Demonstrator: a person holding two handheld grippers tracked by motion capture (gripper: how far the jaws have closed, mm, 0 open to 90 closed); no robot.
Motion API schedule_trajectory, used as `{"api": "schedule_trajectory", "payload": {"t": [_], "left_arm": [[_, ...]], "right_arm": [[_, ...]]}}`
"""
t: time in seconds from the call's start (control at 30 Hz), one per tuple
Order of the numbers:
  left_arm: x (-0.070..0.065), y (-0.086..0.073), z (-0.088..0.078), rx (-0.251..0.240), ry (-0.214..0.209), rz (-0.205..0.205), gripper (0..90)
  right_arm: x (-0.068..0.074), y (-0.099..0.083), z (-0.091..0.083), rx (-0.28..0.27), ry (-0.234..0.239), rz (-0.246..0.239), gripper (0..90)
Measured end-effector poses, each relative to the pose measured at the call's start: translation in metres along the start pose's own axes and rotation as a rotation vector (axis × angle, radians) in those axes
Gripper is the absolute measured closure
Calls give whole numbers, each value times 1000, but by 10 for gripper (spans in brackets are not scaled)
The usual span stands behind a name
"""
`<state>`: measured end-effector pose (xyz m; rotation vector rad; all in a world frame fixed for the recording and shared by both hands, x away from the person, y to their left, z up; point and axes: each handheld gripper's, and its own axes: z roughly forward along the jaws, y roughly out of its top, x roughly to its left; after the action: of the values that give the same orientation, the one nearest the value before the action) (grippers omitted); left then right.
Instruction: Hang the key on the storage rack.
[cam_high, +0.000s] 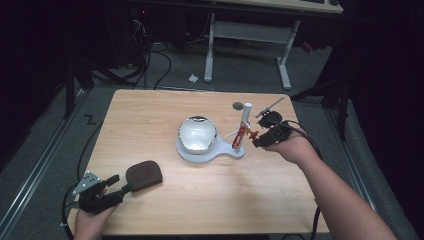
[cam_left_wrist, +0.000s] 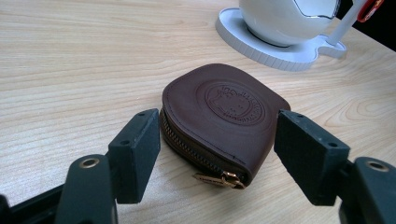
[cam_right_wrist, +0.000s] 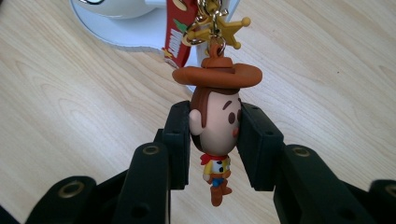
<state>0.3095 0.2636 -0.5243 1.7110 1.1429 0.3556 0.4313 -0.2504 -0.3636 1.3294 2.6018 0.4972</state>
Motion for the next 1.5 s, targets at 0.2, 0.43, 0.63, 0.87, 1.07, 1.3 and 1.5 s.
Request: {"api": "schedule_trajectory", "payload": {"t": [0.2,0.43,0.63,0.87,1.07,1.3,1.5], "left_arm": [[1,0,1,5,0,4,319],[1,0,1,6,2,5,319],[2,0,2,10,1,8,319],[1,1,3,14,-6,3,312],[1,2,3,13,-8,-16,305],[2,2,1,14,-9,-35,300],[3,2,3,26,-14,-77,290]], "right_arm": [[-2,-3,18,-7,14,9,663],[-2,-5,27,-43,20,22,631],[-1,-7,24,-42,8,15,600],[-1,-18,9,-58,1,20,575],[-1,-30,0,-79,-10,28,556],[5,-49,0,-93,-26,16,530],[7,-69,11,-108,-67,43,499]]}}
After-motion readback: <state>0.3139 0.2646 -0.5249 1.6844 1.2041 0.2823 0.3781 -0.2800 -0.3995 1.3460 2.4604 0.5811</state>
